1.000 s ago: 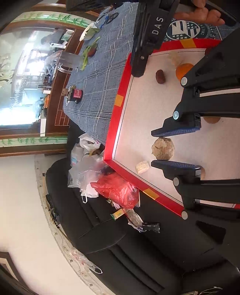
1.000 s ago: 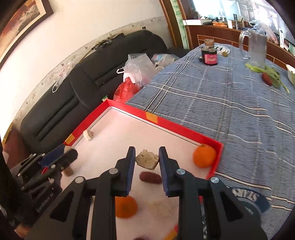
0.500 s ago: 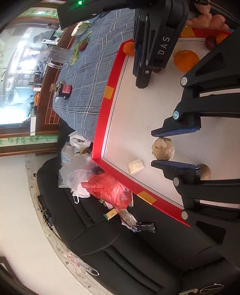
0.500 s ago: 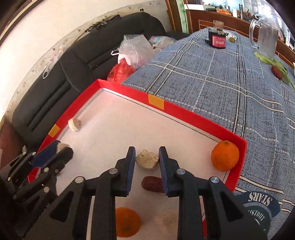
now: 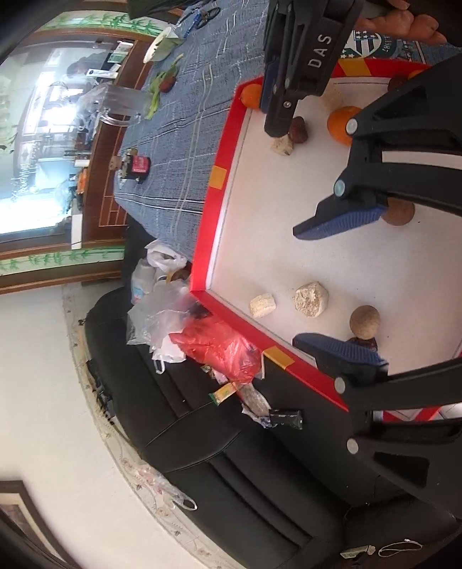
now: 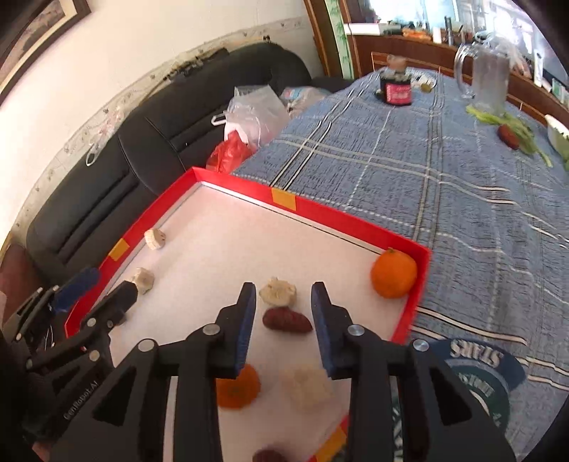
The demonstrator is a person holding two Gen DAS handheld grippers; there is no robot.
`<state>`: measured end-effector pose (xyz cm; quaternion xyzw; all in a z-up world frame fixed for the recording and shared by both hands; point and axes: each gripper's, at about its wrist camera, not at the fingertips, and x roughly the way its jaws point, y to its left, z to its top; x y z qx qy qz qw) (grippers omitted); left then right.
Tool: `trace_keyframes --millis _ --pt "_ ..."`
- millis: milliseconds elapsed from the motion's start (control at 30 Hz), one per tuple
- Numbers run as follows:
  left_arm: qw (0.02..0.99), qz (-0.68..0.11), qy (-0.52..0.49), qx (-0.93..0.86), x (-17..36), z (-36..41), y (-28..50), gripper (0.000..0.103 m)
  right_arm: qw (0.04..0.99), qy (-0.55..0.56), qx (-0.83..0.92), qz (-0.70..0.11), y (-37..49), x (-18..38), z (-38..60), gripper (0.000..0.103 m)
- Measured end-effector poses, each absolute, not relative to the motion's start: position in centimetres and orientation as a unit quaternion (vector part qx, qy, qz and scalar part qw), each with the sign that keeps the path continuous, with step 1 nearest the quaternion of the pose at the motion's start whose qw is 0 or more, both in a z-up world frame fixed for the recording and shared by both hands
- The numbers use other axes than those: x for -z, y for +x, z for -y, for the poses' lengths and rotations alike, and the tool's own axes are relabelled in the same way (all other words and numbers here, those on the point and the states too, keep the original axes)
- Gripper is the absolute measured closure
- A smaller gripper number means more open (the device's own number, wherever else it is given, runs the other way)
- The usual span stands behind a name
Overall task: Organize fruits
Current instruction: 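Open the left tool to drop its cube while the right tool releases its cube into the tray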
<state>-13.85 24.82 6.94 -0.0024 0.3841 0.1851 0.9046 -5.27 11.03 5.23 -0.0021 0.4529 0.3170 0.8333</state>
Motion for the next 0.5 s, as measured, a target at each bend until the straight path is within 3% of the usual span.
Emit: trace_keyframes --millis 300,500 --pt "0.921 -0.337 -0.005 -0.194 -9.7 -23.0 -17.4 0.026 0.865 0.005 -0.309 -0.396 -10.0 -8.4 -7.1 0.058" --pt "0.929 -0.314 -0.001 -0.197 -10.9 -21.1 -19.9 0.023 0.88 0.012 -0.308 -0.362 -13.4 -9.8 -4.2 0.047"
